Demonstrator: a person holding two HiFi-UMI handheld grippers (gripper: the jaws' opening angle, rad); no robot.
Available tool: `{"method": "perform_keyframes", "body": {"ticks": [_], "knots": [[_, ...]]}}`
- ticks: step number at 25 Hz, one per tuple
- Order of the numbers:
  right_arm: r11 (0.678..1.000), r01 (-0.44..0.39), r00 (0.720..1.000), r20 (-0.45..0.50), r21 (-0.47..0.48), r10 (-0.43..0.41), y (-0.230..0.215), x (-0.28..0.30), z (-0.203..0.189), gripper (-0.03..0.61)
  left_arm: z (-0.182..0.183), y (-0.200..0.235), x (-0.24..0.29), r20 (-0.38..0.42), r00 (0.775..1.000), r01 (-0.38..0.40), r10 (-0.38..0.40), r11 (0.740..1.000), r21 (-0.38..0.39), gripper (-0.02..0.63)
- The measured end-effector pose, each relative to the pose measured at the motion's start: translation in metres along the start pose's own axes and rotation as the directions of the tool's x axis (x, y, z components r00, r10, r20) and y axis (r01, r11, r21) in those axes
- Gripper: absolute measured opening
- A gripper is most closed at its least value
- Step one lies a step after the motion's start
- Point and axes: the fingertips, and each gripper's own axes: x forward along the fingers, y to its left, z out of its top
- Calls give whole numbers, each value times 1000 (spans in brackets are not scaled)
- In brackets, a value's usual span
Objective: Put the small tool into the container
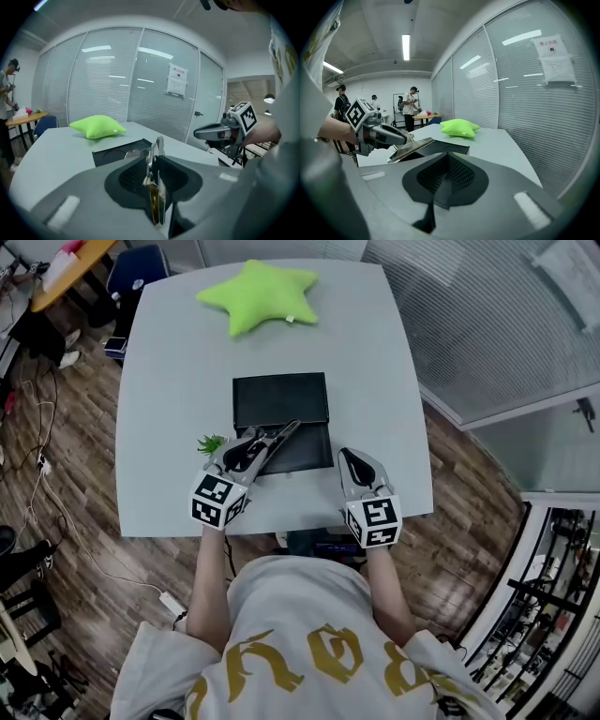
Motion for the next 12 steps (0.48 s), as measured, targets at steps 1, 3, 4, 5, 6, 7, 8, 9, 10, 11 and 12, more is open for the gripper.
{"method": "perform_keyframes", "body": {"ticks": [1, 3, 4, 5, 6, 7, 8, 9, 10, 11, 12], "knots": [[1000, -2, 1000, 0, 1, 2, -2, 3, 0, 23, -2, -1, 4, -13, 1000, 10, -10, 1000, 13, 92], [1000, -8, 1000, -2, 0, 8, -6, 8, 1, 23, -6, -5, 13, -40, 999, 27, -25, 999, 44, 92], [1000, -11, 1000, -4, -1, 11, -8, 10, 1, 23, -8, -6, 16, -52, 998, 32, -29, 998, 62, 92], [1000, -14, 1000, -8, -2, 14, -9, 12, 1, 22, -9, -7, 19, -61, 998, 35, -30, 996, 78, 92], [1000, -18, 1000, -11, -3, 18, -10, 14, 0, 23, -11, -6, 22, -71, 997, 37, -30, 995, 89, 92], [1000, -21, 1000, -14, -2, 21, -11, 16, -1, 23, -13, -6, 24, -82, 996, 41, -33, 995, 94, 92], [1000, -24, 1000, -18, 1, 24, -12, 18, -2, 23, -16, -5, 27, -96, 995, 46, -37, 994, 96, 92], [1000, -26, 999, -22, 6, 26, -14, 19, -3, 23, -19, -5, 29, -110, 993, 51, -41, 994, 97, 92], [1000, -27, 999, -26, 15, 28, -16, 20, -5, 23, -21, -6, 31, -123, 991, 56, -44, 994, 99, 92], [999, -28, 999, -29, 27, 29, -18, 21, -7, 23, -23, -6, 34, -130, 990, 59, -46, 993, 99, 92], [999, -30, 999, -29, 37, 31, -19, 21, -8, 23, -24, -5, 36, -130, 990, 59, -46, 993, 99, 92]]}}
